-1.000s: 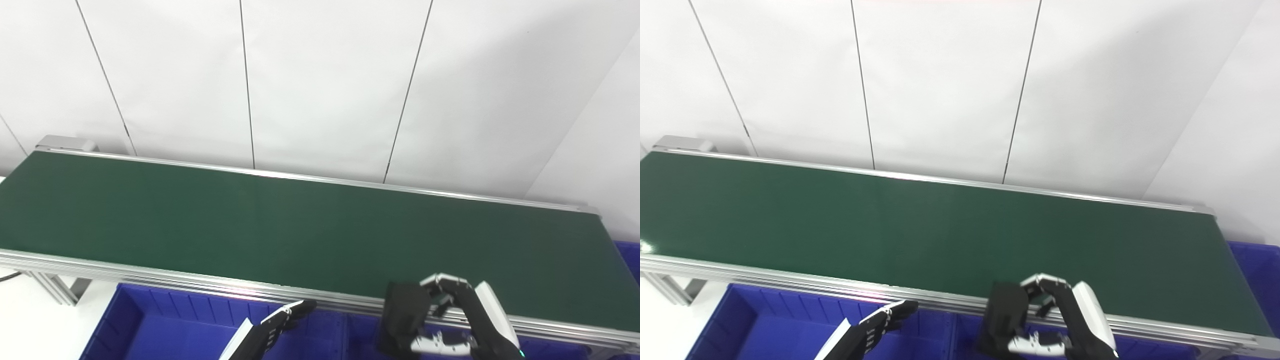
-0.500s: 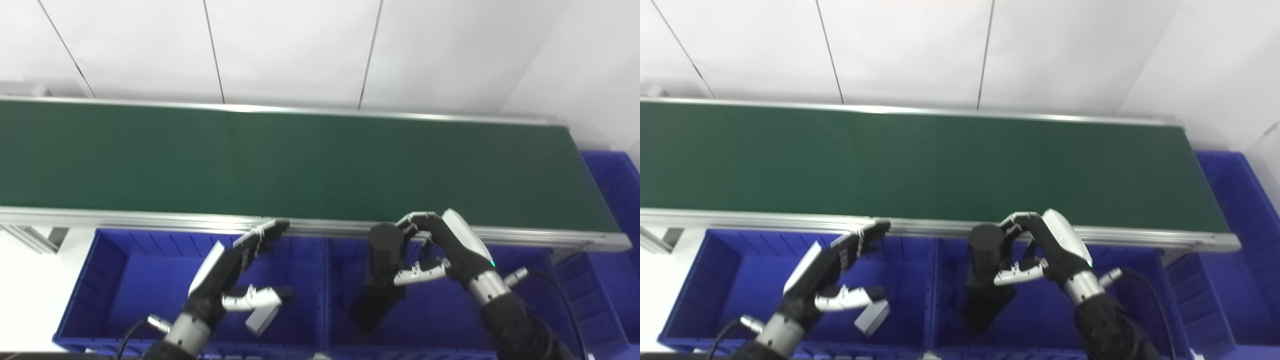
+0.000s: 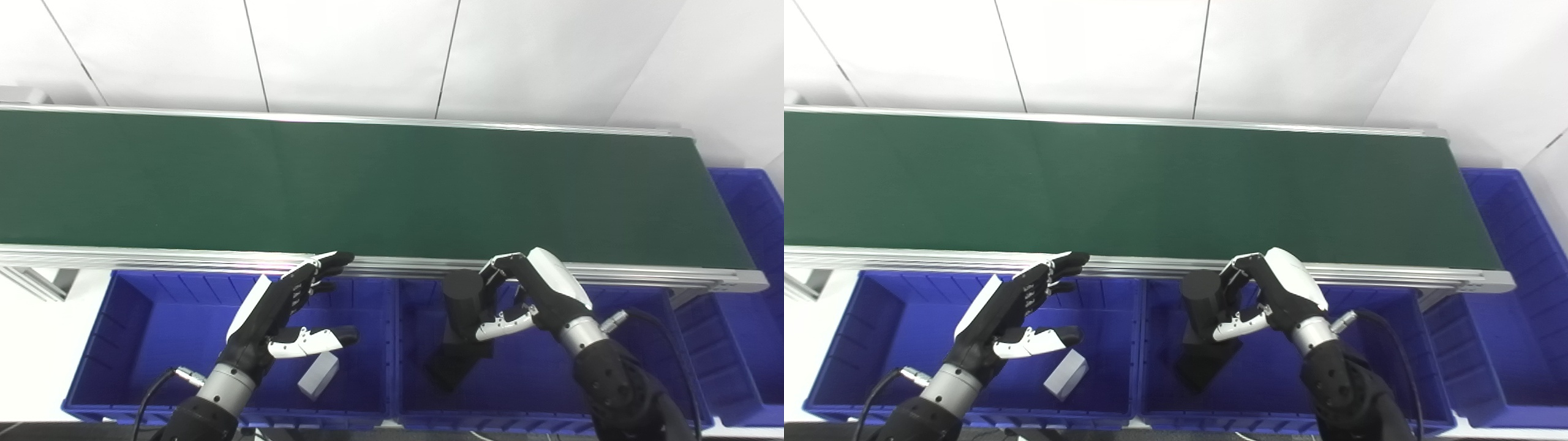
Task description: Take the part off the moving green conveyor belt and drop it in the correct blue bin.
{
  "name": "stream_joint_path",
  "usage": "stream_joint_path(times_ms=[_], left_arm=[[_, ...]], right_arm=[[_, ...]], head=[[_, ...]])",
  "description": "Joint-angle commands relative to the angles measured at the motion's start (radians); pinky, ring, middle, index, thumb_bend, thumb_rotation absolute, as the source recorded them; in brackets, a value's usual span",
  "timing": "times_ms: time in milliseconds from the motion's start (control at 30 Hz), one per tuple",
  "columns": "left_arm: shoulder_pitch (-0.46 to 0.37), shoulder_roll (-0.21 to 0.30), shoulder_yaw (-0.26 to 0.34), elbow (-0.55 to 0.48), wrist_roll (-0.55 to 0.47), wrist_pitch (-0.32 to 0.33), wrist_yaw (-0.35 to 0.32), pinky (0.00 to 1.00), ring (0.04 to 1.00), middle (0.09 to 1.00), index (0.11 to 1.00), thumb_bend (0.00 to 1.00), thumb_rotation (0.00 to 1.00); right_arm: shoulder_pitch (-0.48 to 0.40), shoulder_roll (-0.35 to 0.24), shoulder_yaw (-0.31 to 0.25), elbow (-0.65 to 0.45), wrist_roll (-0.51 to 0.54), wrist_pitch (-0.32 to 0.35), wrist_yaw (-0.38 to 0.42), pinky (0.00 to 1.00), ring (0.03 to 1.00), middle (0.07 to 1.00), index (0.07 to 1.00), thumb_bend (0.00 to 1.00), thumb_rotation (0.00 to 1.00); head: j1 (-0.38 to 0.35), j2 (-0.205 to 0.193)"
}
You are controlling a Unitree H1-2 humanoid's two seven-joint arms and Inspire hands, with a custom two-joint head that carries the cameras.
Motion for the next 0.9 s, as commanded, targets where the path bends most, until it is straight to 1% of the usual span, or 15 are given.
stream_joint_path(times_ms=[0,33,67,133,167,233,267,333,400,467,600,700,733,767,867], left_arm=[[0.004,0.011,0.004,-0.034,-0.007,-0.044,-0.001,0.81,0.87,0.867,0.812,0.89,0.5],[0.006,0.013,0.004,-0.032,-0.01,-0.047,-0.002,0.81,0.873,0.868,0.813,0.9,0.5],[0.008,0.015,0.003,-0.03,-0.012,-0.051,-0.002,0.82,0.876,0.871,0.816,0.9,0.5],[0.01,0.018,0.002,-0.025,-0.014,-0.06,-0.002,0.83,0.875,0.867,0.817,0.9,0.49],[0.012,0.019,0.001,-0.023,-0.015,-0.064,-0.001,0.83,0.875,0.866,0.817,0.9,0.49],[0.013,0.02,0.001,-0.017,-0.014,-0.072,0.002,0.84,0.873,0.866,0.819,0.9,0.49],[0.014,0.021,0.001,-0.014,-0.014,-0.075,0.002,0.84,0.873,0.865,0.819,0.9,0.49],[0.014,0.022,0.001,-0.01,-0.013,-0.079,0.002,0.84,0.874,0.869,0.821,0.9,0.5],[0.013,0.022,0.002,-0.002,-0.016,-0.084,0.002,0.84,0.874,0.87,0.822,0.89,0.5],[0.014,0.02,0.004,0.006,-0.019,-0.086,0.003,0.84,0.877,0.869,0.821,0.9,0.49],[0.013,0.018,0.003,0.014,-0.008,-0.089,0.008,0.85,0.877,0.865,0.82,0.9,0.5],[0.014,0.016,0.001,0.023,-0.007,-0.092,0.008,0.86,0.883,0.872,0.823,0.9,0.49],[0.014,0.016,0.0,0.03,-0.006,-0.098,0.009,0.86,0.884,0.873,0.823,0.89,0.48],[0.014,0.016,-0.001,0.036,-0.005,-0.104,0.009,0.87,0.889,0.879,0.826,0.89,0.48],[0.016,0.014,-0.001,0.049,0.001,-0.116,0.014,0.87,0.891,0.882,0.831,0.88,0.47]], right_arm=[[-0.023,-0.006,0.003,-0.014,-0.037,0.02,-0.002,0.35,0.384,0.491,0.533,0.51,0.0],[-0.021,-0.006,0.007,-0.012,-0.045,0.015,-0.007,0.39,0.397,0.507,0.53,0.51,0.0],[-0.019,-0.007,0.014,-0.009,-0.055,0.011,-0.006,0.46,0.456,0.563,0.518,0.51,0.02],[-0.02,-0.024,0.04,-0.007,-0.09,0.011,0.019,0.58,0.67,0.722,0.5,0.51,0.11],[-0.019,-0.032,0.052,-0.008,-0.107,0.015,0.039,0.59,0.684,0.73,0.5,0.51,0.11],[-0.017,-0.04,0.068,-0.012,-0.128,0.024,0.078,0.65,0.766,0.772,0.497,0.51,0.13],[-0.018,-0.045,0.079,-0.015,-0.143,0.028,0.102,0.67,0.782,0.784,0.612,0.6,0.11],[-0.017,-0.048,0.09,-0.02,-0.185,0.032,0.156,0.74,0.83,0.82,0.742,0.69,0.15],[-0.014,-0.038,0.088,-0.026,-0.233,0.033,0.215,0.78,0.854,0.839,0.774,0.71,0.17],[-0.01,-0.025,0.085,-0.032,-0.272,0.034,0.268,0.86,0.898,0.879,0.822,0.72,0.2],[-0.008,-0.019,0.093,-0.031,-0.309,0.032,0.31,0.91,0.921,0.914,0.882,0.73,0.25],[0.001,-0.022,0.099,-0.035,-0.32,0.022,0.292,0.93,0.941,0.925,0.91,0.75,0.25],[0.014,-0.018,0.093,-0.045,-0.314,0.01,0.266,0.93,0.944,0.927,0.915,0.75,0.24],[0.022,-0.015,0.088,-0.051,-0.309,0.002,0.247,0.94,0.966,0.952,0.942,0.78,0.28],[0.067,0.008,0.055,-0.076,-0.254,-0.052,0.123,0.96,0.992,0.989,0.986,0.82,0.35]], head=[[0.01,-0.009],[0.013,-0.012],[0.019,-0.02],[0.023,-0.024],[0.026,-0.028],[0.03,-0.033],[0.035,-0.037],[0.037,-0.036],[0.04,-0.042],[0.042,-0.048],[0.048,-0.063],[0.058,-0.076],[0.062,-0.081],[0.064,-0.083],[0.077,-0.093]])
